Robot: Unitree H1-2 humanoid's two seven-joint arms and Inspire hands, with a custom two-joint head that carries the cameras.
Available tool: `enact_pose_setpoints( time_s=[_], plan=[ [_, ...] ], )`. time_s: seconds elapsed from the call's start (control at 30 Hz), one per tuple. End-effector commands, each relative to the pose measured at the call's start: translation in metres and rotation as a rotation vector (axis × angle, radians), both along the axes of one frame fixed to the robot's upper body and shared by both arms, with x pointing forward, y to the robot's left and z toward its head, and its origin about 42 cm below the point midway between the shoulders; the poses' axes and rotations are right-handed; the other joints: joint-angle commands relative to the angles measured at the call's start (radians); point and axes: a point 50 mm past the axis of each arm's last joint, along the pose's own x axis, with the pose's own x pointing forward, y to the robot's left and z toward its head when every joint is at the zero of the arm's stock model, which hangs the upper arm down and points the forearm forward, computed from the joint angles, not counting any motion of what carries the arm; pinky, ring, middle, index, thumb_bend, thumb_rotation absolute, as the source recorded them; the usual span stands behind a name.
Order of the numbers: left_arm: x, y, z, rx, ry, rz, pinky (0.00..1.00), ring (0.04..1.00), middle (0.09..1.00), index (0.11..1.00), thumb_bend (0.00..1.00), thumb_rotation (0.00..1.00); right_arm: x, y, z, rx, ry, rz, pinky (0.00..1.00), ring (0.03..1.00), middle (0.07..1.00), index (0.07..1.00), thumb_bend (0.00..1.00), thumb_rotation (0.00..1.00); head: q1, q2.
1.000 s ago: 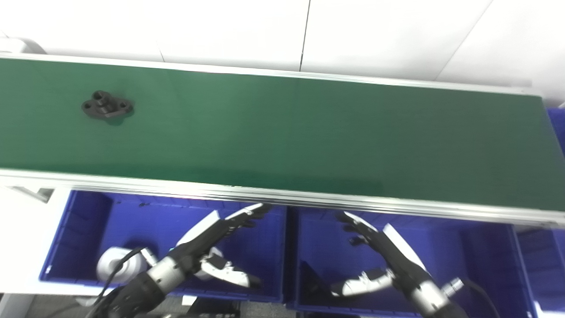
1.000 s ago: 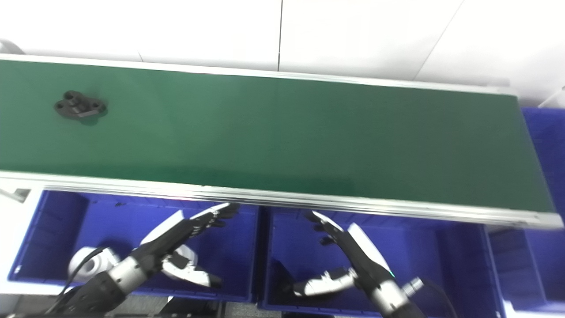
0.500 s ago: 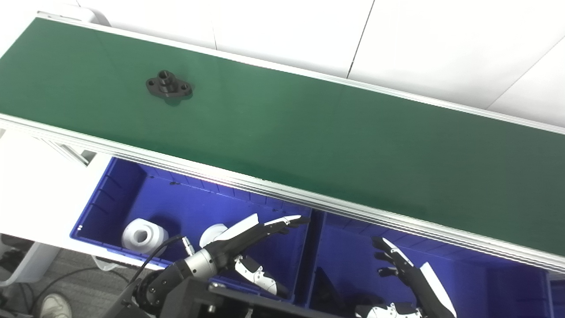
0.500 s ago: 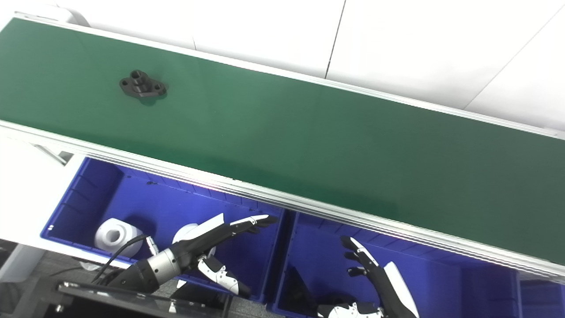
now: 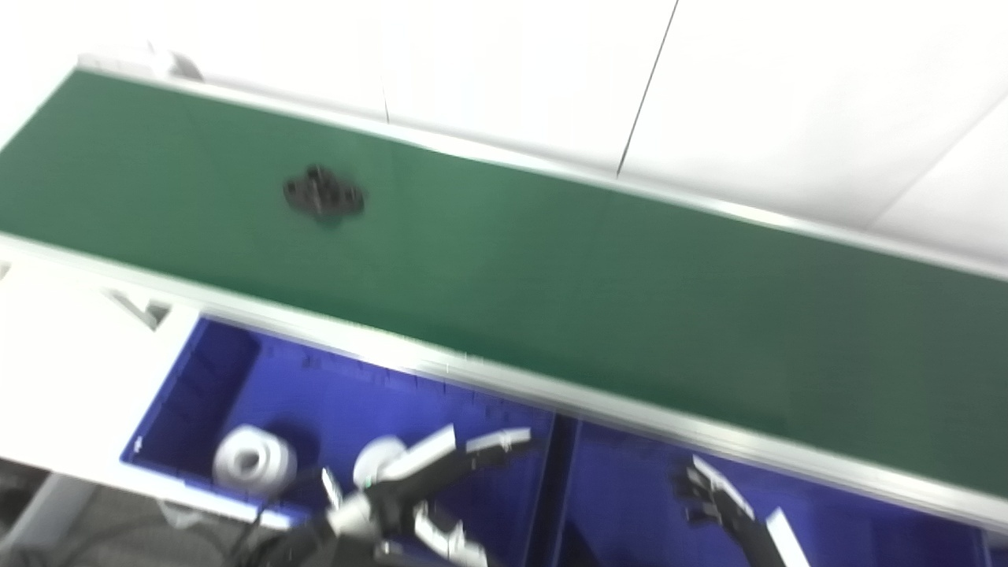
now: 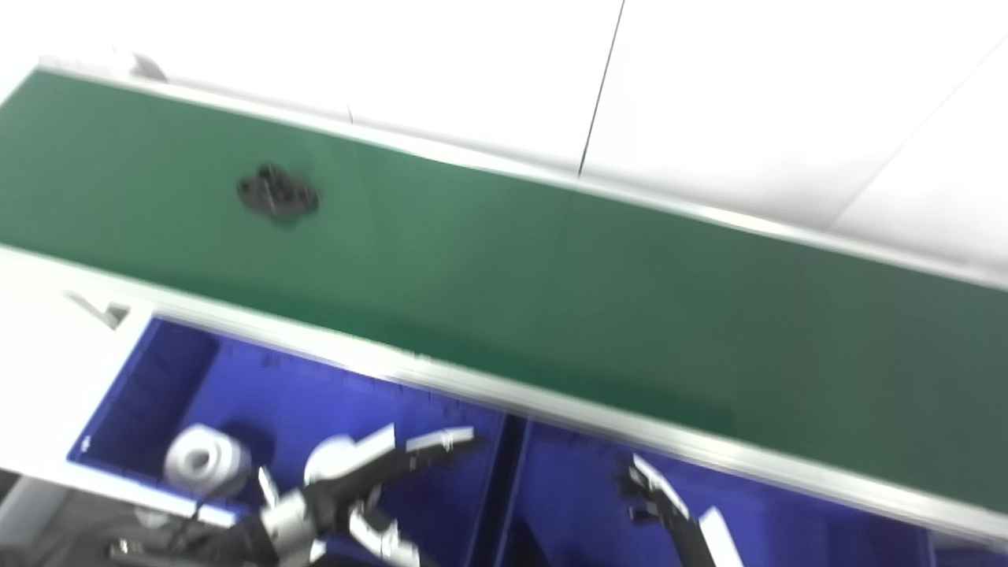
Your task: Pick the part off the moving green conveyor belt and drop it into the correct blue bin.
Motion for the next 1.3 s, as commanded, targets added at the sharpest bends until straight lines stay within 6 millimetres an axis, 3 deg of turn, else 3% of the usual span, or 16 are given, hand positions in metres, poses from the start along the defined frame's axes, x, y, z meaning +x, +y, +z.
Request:
enact_pose_setpoints(
  time_s=[0.0, 0.2, 0.47, 0.53, 0.83, 0.97, 1.27],
  plan=[
    [0.005, -0.005, 0.007, -0.031, -0.063, -0.001, 0.85, 0.908, 0.932, 0.905, 0.91, 0.31, 0.002, -0.001, 0.008, 0.017, -0.092, 0.001, 0.64, 0.748, 0.785, 0.852, 1.00, 0.32, 0.002, -0.001],
    [0.008, -0.008, 0.003, -0.022, -0.059, -0.002, 0.83, 0.895, 0.923, 0.899, 0.90, 0.31, 0.003, -0.002, 0.006, 0.032, -0.117, -0.013, 0.61, 0.733, 0.774, 0.841, 0.99, 0.33, 0.018, -0.029],
    [0.011, -0.011, 0.000, -0.032, -0.055, 0.004, 0.82, 0.890, 0.919, 0.892, 0.91, 0.32, 0.008, -0.005, 0.011, 0.056, -0.162, -0.028, 0.65, 0.726, 0.777, 0.828, 0.99, 0.35, 0.017, -0.019],
    [0.011, -0.012, 0.000, -0.034, -0.059, 0.004, 0.82, 0.890, 0.920, 0.892, 0.91, 0.32, 0.010, -0.004, 0.016, 0.086, -0.179, -0.032, 0.68, 0.724, 0.776, 0.822, 0.99, 0.31, 0.011, -0.011],
    [0.015, -0.014, 0.002, -0.050, -0.067, 0.011, 0.85, 0.902, 0.925, 0.898, 0.91, 0.32, 0.033, 0.007, 0.065, 0.158, -0.380, -0.010, 0.68, 0.677, 0.724, 0.804, 1.00, 0.31, -0.023, 0.016],
    [0.017, -0.015, 0.003, -0.049, -0.072, 0.014, 0.86, 0.907, 0.927, 0.901, 0.91, 0.31, 0.047, 0.007, 0.081, 0.150, -0.445, -0.008, 0.68, 0.678, 0.711, 0.801, 1.00, 0.34, -0.027, 0.036],
    [0.020, -0.017, 0.002, -0.051, -0.068, 0.023, 0.88, 0.923, 0.933, 0.912, 0.91, 0.32, 0.083, 0.017, 0.111, 0.094, -0.573, -0.032, 0.67, 0.671, 0.693, 0.784, 0.95, 0.33, -0.030, 0.036]
  ],
)
